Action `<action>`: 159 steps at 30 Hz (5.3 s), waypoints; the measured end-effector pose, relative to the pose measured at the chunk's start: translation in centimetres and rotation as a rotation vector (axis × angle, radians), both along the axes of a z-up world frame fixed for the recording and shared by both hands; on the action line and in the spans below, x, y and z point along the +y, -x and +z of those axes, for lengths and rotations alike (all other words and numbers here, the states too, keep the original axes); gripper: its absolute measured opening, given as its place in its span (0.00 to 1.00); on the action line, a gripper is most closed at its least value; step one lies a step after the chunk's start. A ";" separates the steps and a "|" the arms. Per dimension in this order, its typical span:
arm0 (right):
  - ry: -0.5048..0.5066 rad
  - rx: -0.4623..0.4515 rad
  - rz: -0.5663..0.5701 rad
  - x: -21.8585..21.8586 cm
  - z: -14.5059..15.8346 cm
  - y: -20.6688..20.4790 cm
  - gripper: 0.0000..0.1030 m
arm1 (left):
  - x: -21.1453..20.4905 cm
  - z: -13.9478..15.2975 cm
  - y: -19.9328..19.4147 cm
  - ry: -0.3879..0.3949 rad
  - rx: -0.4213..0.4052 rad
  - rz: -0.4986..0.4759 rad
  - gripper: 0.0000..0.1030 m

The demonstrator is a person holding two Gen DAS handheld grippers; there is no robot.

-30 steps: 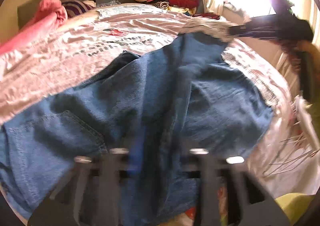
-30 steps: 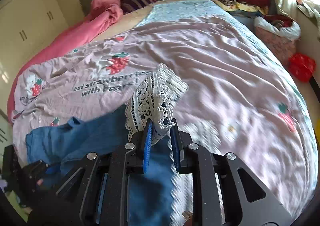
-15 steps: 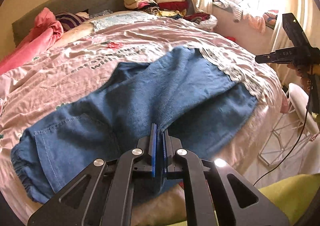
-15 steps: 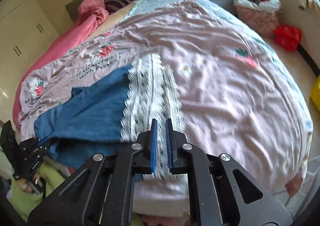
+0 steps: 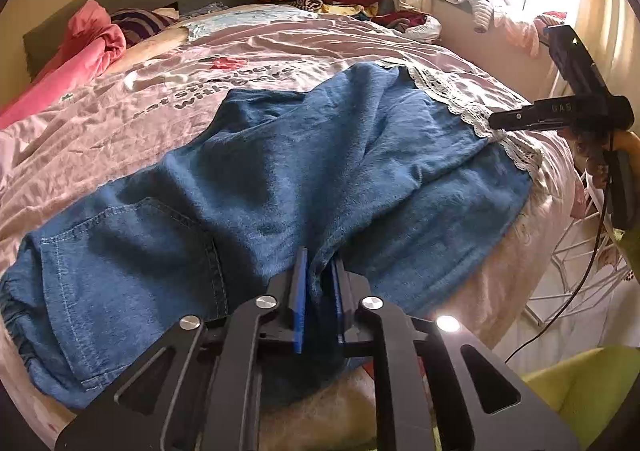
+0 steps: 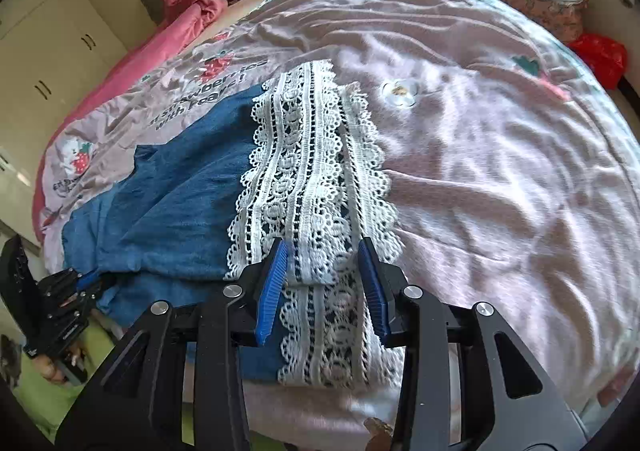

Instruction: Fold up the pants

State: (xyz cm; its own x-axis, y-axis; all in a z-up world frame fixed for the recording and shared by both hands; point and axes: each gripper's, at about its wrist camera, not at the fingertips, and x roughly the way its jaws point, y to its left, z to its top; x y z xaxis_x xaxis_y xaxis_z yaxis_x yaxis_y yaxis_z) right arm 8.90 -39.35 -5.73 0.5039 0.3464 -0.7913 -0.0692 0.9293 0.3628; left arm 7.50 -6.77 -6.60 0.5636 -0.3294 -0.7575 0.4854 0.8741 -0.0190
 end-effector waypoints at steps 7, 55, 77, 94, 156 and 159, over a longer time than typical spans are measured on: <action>-0.018 -0.062 0.062 -0.5 2.3 1.3 0.04 | 0.0 0.4 0.5 0.002 -0.006 -0.021 0.04; 0.243 -0.030 0.250 5.5 0.3 3.7 0.57 | 17.9 1.1 0.2 0.172 0.044 0.531 0.41; 0.260 -0.150 0.492 10.6 2.7 5.4 0.42 | 10.7 7.1 2.1 0.133 -0.144 0.339 0.69; 0.456 -0.111 0.787 14.7 0.3 7.8 0.00 | 2.4 -0.7 -4.3 0.067 0.062 0.159 0.74; 0.105 -0.176 0.204 0.4 1.7 -11.0 0.12 | -0.4 1.1 -18.3 0.194 0.083 0.129 0.05; 0.131 -0.138 0.199 0.7 0.0 -11.5 0.13 | -0.7 -0.4 -18.6 0.145 0.090 0.140 0.08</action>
